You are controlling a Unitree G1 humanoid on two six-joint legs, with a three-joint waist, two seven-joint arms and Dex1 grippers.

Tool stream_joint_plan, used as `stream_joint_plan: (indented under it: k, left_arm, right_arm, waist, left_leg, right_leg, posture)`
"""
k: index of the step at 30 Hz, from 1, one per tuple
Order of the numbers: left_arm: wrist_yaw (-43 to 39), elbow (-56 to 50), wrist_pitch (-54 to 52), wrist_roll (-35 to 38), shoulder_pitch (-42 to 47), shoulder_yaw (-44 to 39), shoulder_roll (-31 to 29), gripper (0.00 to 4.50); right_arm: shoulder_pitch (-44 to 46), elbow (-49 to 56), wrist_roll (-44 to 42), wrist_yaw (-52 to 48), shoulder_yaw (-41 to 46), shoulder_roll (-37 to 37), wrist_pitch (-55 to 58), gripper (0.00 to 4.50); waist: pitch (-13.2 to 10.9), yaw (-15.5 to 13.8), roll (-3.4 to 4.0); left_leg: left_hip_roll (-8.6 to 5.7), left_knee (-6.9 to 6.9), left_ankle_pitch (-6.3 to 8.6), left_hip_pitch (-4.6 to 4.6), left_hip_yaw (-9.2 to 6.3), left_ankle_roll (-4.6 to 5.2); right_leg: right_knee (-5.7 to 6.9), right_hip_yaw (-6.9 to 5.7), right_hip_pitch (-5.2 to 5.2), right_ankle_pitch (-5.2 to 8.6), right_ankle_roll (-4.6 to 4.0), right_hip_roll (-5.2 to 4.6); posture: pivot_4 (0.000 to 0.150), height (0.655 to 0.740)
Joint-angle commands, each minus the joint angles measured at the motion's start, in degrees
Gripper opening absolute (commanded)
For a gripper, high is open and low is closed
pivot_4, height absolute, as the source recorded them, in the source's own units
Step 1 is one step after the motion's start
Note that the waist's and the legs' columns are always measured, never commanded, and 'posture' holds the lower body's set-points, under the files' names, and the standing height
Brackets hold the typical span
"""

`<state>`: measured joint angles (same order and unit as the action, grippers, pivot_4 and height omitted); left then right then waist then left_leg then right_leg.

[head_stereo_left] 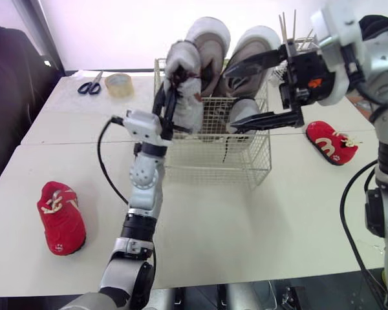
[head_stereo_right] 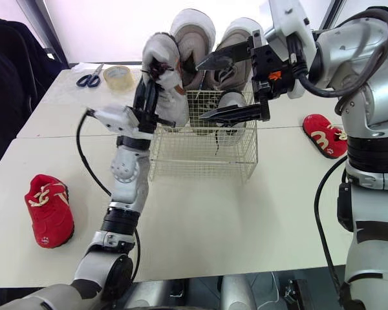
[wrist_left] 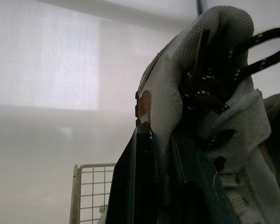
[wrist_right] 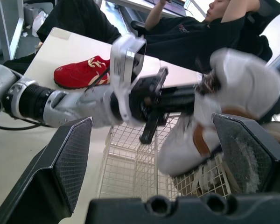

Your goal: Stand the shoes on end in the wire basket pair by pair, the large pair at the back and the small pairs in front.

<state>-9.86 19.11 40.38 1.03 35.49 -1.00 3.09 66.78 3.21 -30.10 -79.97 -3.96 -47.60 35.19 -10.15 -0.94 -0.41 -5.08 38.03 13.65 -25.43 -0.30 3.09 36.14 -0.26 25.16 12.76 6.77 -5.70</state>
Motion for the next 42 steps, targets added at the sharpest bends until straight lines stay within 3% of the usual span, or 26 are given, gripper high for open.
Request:
stream_joint_plan:
  k: [1,8,11,17,18,26,35,42]
  left_arm:
    - [2.0,4.6,4.8,-3.1,0.5,1.2,0.5,0.05]
    - [1.6,8.1,7.2,-3.4,-3.0,2.1,-1.4,0.05]
    - [1.4,7.1,6.5,-2.7,-4.9,2.2,-2.3,1.16]
    - [0.3,4.1,1.4,0.8,-9.2,1.3,-3.7,4.18]
    - [-0.3,2.8,0.4,1.6,-9.9,1.2,-4.0,4.48]
    - [-5.4,-14.5,-14.1,10.5,-13.6,-0.1,-10.1,4.48]
    - [-10.3,-29.8,-43.7,17.8,-12.2,-1.2,-22.1,4.48]
    - [-16.5,-39.4,-69.6,36.8,-11.2,-9.2,-34.1,4.48]
  right_arm:
    - [0.8,1.8,-0.7,0.4,1.8,-1.1,0.5,4.5]
    - [0.7,2.3,-0.9,0.5,1.9,-1.7,1.0,4.5]
    - [0.6,2.4,-1.0,0.7,2.0,-1.7,1.1,4.5]
    - [0.5,2.2,-1.0,1.1,2.0,-1.4,0.7,4.5]
    - [0.5,2.2,-1.0,1.2,1.9,-1.4,0.6,4.5]
    - [-0.7,2.9,-1.1,2.4,2.3,-1.6,1.0,4.5]
    - [-1.1,2.9,-1.2,3.0,2.4,-1.3,0.6,4.5]
    - [-1.4,2.8,-1.2,3.2,2.5,-1.1,0.0,4.5]
  waist:
    - [0.1,-0.2,0.03]
    - [0.2,-1.5,0.21]
    - [0.3,-1.3,0.27]
    - [0.6,-1.1,0.64]
    - [0.6,-1.1,0.68]
    - [0.7,0.9,0.79]
    - [0.6,0.2,0.76]
    - [0.6,0.4,0.68]
  left_leg:
    - [0.0,0.0,0.01,0.01,0.0,0.01]
    - [0.01,0.05,0.0,0.15,-0.02,0.01]
    - [0.01,0.06,0.01,0.18,-0.01,0.02]
    - [0.06,0.04,0.01,0.17,-0.01,0.02]
    - [0.07,0.03,0.01,0.17,-0.01,0.02]
    - [0.22,-0.14,0.01,0.14,0.01,0.01]
    - [0.15,-0.14,0.01,0.08,0.01,0.0]
    - [0.15,-0.12,0.01,0.07,0.0,-0.01]
  right_leg:
    - [0.0,0.0,-0.01,0.0,0.0,-0.01]
    - [0.0,-0.03,-0.17,-0.06,-0.09,-0.01]
    - [-0.02,-0.02,-0.21,-0.06,-0.1,-0.01]
    - [-0.01,-0.02,-0.18,-0.06,-0.1,0.03]
    - [-0.01,-0.01,-0.16,-0.06,-0.1,0.04]
    - [0.0,-0.01,0.02,-0.06,-0.12,0.16]
    - [-0.02,-0.01,0.07,-0.05,-0.13,0.11]
    - [0.0,-0.01,0.1,-0.05,-0.13,0.12]
  posture:
    - [0.15,0.74]
    - [0.15,0.74]
    - [0.15,0.74]
    - [0.15,0.74]
    - [0.15,0.74]
    - [0.15,0.74]
    - [0.15,0.74]
    - [0.15,0.74]
